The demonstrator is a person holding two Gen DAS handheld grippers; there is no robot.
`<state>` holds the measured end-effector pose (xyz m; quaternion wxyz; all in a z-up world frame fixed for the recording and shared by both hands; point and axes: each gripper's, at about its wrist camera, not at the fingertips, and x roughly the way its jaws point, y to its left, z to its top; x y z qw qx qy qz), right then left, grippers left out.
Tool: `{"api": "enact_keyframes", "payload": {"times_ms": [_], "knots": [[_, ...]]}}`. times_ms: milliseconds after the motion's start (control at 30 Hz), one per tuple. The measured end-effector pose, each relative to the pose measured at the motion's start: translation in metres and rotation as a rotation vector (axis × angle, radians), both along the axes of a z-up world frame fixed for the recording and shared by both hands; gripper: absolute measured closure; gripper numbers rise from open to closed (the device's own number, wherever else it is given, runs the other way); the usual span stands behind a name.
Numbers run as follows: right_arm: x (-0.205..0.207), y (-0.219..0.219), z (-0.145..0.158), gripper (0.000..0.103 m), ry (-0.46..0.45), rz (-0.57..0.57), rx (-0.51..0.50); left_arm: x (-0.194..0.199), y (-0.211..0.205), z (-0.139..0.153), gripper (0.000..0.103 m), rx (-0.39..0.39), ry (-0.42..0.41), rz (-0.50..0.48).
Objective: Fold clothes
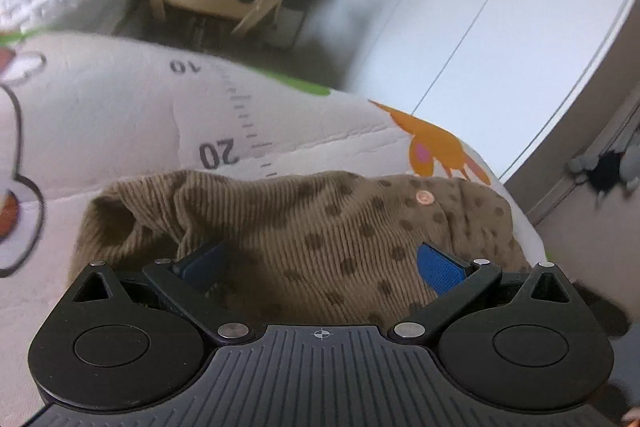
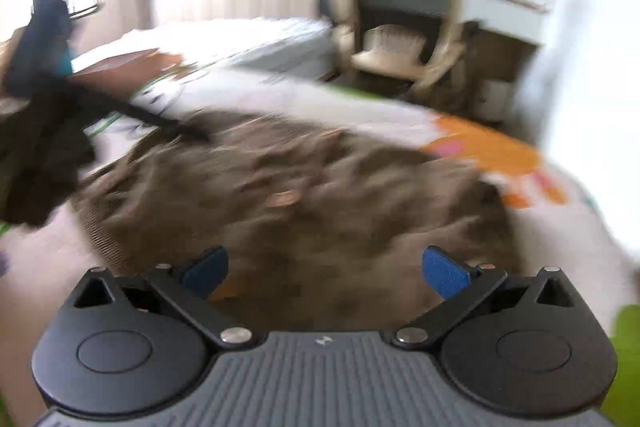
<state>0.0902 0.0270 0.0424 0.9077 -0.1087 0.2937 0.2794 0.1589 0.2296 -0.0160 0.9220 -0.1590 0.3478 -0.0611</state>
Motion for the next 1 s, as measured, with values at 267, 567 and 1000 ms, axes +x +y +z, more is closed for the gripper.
{"api": "enact_keyframes", "payload": {"times_ms": [267,567,1000], "knots": [[0.024,-0.041,-0.006,0.0,0.079,-0.161,0.001,-0.049,-0.029,-0.017,0.0,0.272,0.029,-0.057],[0.103,-0.012,0.025,0.0,-0.098,-0.272,-0.083,-0.057,-0.023,-0.022,0.0,0.246,0.044,-0.044],[0.091,-0.043,0.021,0.0,-0.072,-0.346,-0.04,-0.1,0.011,-0.021,0.0,0.238,0.053,-0.031]]}}
